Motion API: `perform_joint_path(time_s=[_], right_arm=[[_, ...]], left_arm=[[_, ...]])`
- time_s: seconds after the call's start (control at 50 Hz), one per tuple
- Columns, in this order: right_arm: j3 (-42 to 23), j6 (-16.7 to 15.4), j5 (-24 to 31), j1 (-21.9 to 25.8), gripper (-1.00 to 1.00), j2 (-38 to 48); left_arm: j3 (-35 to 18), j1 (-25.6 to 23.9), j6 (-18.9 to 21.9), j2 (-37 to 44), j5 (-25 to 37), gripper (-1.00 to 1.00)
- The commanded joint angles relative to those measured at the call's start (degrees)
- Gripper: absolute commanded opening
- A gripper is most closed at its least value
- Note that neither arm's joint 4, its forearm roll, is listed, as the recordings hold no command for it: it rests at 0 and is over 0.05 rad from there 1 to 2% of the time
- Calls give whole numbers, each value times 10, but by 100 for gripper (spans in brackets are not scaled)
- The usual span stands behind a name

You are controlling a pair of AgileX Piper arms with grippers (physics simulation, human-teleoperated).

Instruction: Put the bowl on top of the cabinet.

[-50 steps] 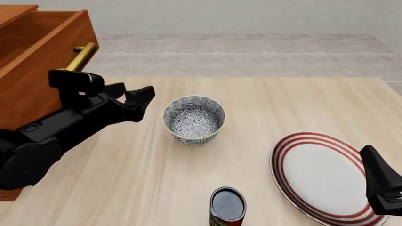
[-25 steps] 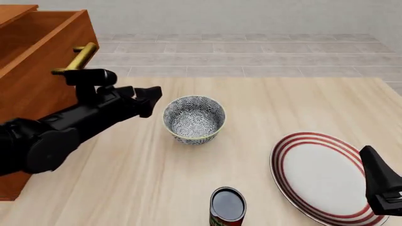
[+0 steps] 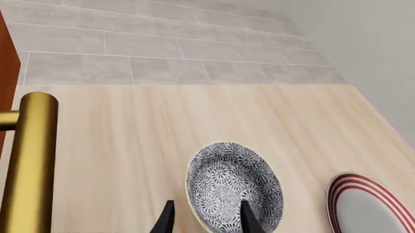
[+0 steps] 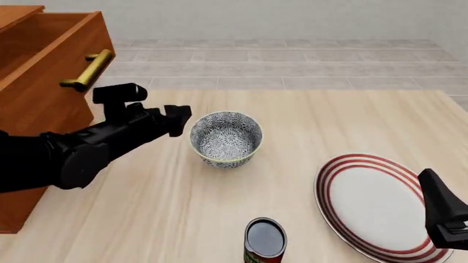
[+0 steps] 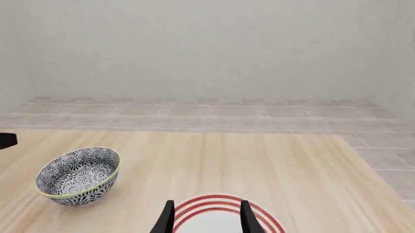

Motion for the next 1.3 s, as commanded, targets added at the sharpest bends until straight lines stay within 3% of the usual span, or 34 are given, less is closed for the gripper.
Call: perform_joint_path(time_s=[0.02,0.48,1.3], right_arm=[[0,3,-4,-1,100,5],[1,9,0,0,100,4],[1,19,2,3,100,2]], left_arm=[[-8,3,-10,30,-9,100],[-32,17,-25,95,-15,100],[-56,-3,-65,178,-52,100]])
